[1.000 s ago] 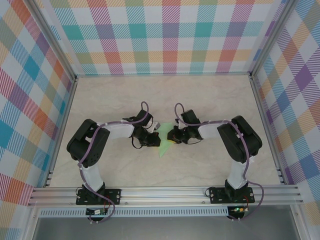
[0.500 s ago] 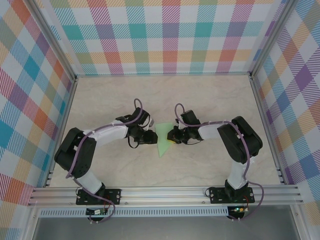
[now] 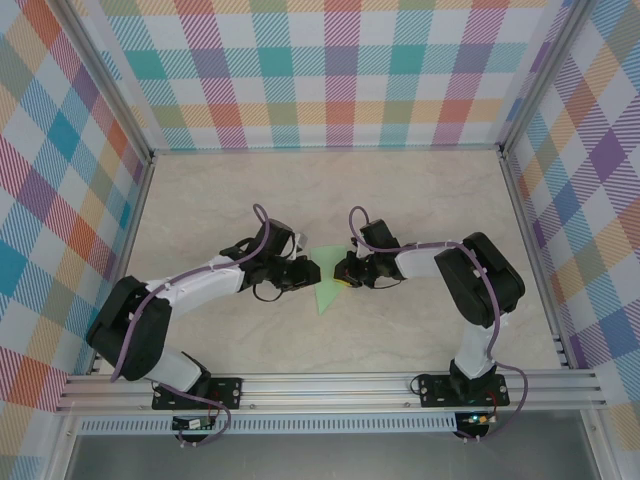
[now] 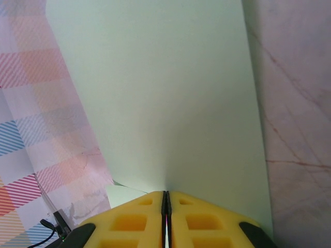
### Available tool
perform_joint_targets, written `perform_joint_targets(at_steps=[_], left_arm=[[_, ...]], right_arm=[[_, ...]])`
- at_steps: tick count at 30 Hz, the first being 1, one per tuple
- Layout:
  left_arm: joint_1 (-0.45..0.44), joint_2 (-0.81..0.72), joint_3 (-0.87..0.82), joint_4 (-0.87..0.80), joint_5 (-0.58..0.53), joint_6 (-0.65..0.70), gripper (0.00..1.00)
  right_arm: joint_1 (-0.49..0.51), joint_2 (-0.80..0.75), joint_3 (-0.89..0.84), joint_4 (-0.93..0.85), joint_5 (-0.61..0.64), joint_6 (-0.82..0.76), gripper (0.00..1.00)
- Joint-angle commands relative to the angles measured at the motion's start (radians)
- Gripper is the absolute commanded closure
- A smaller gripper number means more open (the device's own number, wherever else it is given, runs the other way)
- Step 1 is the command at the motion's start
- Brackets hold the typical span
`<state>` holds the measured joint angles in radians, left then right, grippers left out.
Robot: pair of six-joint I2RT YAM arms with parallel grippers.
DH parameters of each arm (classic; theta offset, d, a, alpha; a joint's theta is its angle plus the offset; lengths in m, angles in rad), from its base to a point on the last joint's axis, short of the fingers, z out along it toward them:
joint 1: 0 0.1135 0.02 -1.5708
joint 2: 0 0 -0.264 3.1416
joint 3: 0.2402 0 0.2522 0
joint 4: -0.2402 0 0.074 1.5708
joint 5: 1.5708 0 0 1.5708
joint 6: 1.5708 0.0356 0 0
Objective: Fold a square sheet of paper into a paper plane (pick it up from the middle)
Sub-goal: Third fold the triangle at the center of the table.
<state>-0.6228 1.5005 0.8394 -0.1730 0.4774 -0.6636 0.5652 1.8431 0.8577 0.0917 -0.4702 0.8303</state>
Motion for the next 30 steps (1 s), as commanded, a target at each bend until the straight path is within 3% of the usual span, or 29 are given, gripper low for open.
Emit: perform_joint_targets(at_steps=[1,16,19,30], left_arm=[[-0.029,0.071,-0.018,0.111,0.088,-0.058,0.78],[-0.086,0.240,-0.010,0.088,0.031,-0.049,0.82],[-0.087,0.241,-0.027,0.035,-0.037,-0.021,0.83],[-0.089,0.219,-0.098,0.018,-0.075,0.013,0.86]], right_arm=[[0.005,0.033,-0.008,-0.098,0.075,0.003,0.89],[0.005,0.023,0.014,-0.117,0.074,0.005,0.88],[0.005,0.016,0.021,-0.121,0.074,0.006,0.87],[0.005,-0.127,0.070,-0.177,0.040,-0.020,0.84]])
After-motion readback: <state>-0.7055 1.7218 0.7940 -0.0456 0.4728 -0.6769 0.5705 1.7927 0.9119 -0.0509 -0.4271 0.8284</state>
